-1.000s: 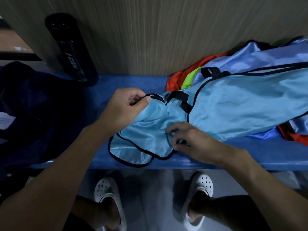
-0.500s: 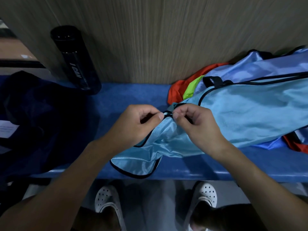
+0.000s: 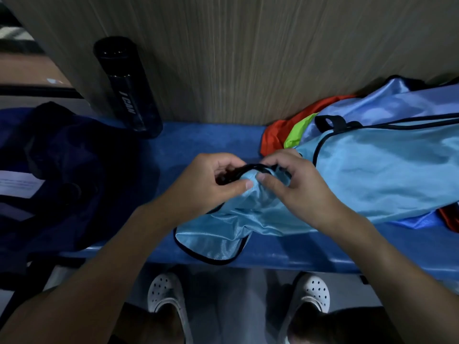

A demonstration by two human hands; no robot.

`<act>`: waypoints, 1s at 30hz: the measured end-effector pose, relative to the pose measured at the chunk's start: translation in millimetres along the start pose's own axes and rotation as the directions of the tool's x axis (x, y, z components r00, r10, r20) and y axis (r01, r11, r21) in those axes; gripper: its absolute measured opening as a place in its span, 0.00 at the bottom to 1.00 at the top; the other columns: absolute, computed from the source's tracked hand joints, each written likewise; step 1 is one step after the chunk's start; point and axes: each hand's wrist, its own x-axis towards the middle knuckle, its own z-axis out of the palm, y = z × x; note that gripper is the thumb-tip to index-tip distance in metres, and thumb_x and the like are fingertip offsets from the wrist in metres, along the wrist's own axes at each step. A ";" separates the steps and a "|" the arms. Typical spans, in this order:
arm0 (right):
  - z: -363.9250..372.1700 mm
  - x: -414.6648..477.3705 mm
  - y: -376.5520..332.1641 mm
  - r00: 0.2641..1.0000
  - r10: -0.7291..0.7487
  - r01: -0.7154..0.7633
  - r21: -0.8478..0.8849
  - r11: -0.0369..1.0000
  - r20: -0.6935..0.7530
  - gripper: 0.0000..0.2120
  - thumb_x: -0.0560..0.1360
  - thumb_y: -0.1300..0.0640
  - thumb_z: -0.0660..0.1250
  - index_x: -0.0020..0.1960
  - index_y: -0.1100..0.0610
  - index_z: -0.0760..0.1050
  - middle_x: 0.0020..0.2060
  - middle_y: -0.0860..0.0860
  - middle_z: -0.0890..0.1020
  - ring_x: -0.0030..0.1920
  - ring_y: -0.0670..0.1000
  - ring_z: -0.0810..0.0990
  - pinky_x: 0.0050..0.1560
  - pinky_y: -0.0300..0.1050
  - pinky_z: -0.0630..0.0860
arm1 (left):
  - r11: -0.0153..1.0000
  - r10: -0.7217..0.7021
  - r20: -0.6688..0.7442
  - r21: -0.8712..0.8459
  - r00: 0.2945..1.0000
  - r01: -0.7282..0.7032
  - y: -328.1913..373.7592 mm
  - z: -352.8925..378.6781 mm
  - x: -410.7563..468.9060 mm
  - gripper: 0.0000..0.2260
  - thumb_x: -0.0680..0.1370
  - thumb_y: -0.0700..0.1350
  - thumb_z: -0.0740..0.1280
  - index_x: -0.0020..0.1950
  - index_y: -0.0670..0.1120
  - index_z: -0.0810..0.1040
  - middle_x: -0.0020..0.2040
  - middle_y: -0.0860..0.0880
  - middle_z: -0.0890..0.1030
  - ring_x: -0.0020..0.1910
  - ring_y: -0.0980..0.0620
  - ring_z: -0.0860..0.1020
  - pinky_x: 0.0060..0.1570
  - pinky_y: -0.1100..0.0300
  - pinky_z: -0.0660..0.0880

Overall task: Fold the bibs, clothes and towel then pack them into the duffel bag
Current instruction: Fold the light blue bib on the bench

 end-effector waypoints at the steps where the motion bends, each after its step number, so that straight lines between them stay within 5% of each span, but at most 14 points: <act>1: -1.4 1.2 -0.9 1.000 0.015 -0.015 0.002 1.000 -0.025 0.08 0.75 0.58 0.70 0.46 0.45 0.76 0.45 0.48 0.77 0.51 0.38 0.72 0.53 0.28 0.64 | 0.999 -0.034 0.045 0.033 0.998 0.032 -1.6 -6.3 -1.8 0.10 0.73 0.41 0.76 0.53 0.46 0.82 0.45 0.50 0.85 0.44 0.53 0.84 0.46 0.58 0.81; 4: -5.1 2.7 -4.7 0.996 0.067 -0.066 0.026 0.997 -0.062 0.11 0.75 0.60 0.71 0.45 0.44 0.76 0.47 0.51 0.76 0.50 0.36 0.72 0.53 0.26 0.65 | 0.957 -0.184 0.129 0.249 0.974 0.147 -15.1 -27.1 -8.4 0.16 0.70 0.43 0.78 0.55 0.51 0.79 0.46 0.55 0.84 0.45 0.57 0.83 0.47 0.58 0.81; 9: -5.8 2.4 -8.0 0.996 0.047 -0.044 0.044 0.998 -0.077 0.08 0.76 0.61 0.70 0.45 0.48 0.77 0.44 0.51 0.79 0.47 0.43 0.76 0.49 0.30 0.68 | 0.875 -0.280 0.058 0.426 0.958 0.230 -44.4 -47.8 -16.0 0.16 0.69 0.45 0.79 0.49 0.58 0.77 0.45 0.57 0.82 0.47 0.63 0.78 0.45 0.68 0.73; 14: -5.0 0.0 -17.2 0.988 0.074 -0.047 0.198 0.979 -0.134 0.05 0.77 0.64 0.68 0.47 0.55 0.79 0.36 0.47 0.81 0.37 0.41 0.76 0.42 0.34 0.73 | 0.876 -0.298 0.060 0.412 0.953 0.248 -60.8 -46.2 -21.2 0.11 0.69 0.42 0.80 0.43 0.47 0.79 0.32 0.60 0.79 0.31 0.65 0.75 0.35 0.70 0.70; 18: -6.2 -1.4 -21.8 0.986 0.059 -0.022 0.231 0.973 -0.154 0.06 0.78 0.65 0.67 0.47 0.55 0.79 0.29 0.38 0.77 0.32 0.39 0.74 0.39 0.30 0.69 | 0.867 -0.282 -0.017 0.424 0.959 0.262 -68.7 -49.0 -17.8 0.08 0.69 0.41 0.79 0.41 0.43 0.80 0.33 0.51 0.81 0.29 0.62 0.72 0.37 0.57 0.73; 22: -11.0 -0.8 -21.9 0.980 0.065 -0.016 0.251 0.968 -0.188 0.06 0.78 0.66 0.67 0.48 0.56 0.79 0.27 0.37 0.75 0.30 0.40 0.73 0.38 0.28 0.67 | 0.899 -0.141 -0.216 0.381 0.966 0.217 -61.1 -54.2 -11.2 0.07 0.69 0.34 0.76 0.42 0.44 0.83 0.36 0.53 0.83 0.34 0.60 0.78 0.39 0.59 0.76; 26: -18.2 2.1 -21.2 0.966 0.074 -0.004 0.272 0.962 -0.248 0.05 0.77 0.65 0.67 0.48 0.56 0.79 0.29 0.38 0.77 0.32 0.40 0.75 0.37 0.31 0.71 | 0.909 0.260 -0.423 0.410 0.868 -0.072 -29.5 -59.1 -3.2 0.10 0.69 0.31 0.69 0.45 0.43 0.83 0.42 0.53 0.81 0.41 0.61 0.77 0.42 0.69 0.70; 28: -20.0 2.6 -21.9 0.960 0.084 -0.001 0.296 0.955 -0.268 0.07 0.77 0.64 0.67 0.47 0.52 0.79 0.31 0.39 0.79 0.32 0.41 0.76 0.36 0.32 0.73 | 0.869 0.359 -0.359 0.465 0.862 -0.169 -22.1 -62.7 -4.0 0.12 0.68 0.31 0.66 0.46 0.42 0.83 0.46 0.53 0.80 0.45 0.62 0.77 0.47 0.71 0.68; 30: -21.1 1.3 -22.9 0.967 0.075 -0.003 0.281 0.960 -0.245 0.10 0.77 0.65 0.67 0.46 0.50 0.79 0.30 0.38 0.78 0.33 0.41 0.76 0.36 0.32 0.72 | 0.892 0.266 -0.211 0.422 0.941 -0.158 -27.9 -66.2 -9.4 0.15 0.66 0.32 0.63 0.45 0.47 0.83 0.48 0.53 0.80 0.50 0.59 0.78 0.51 0.68 0.71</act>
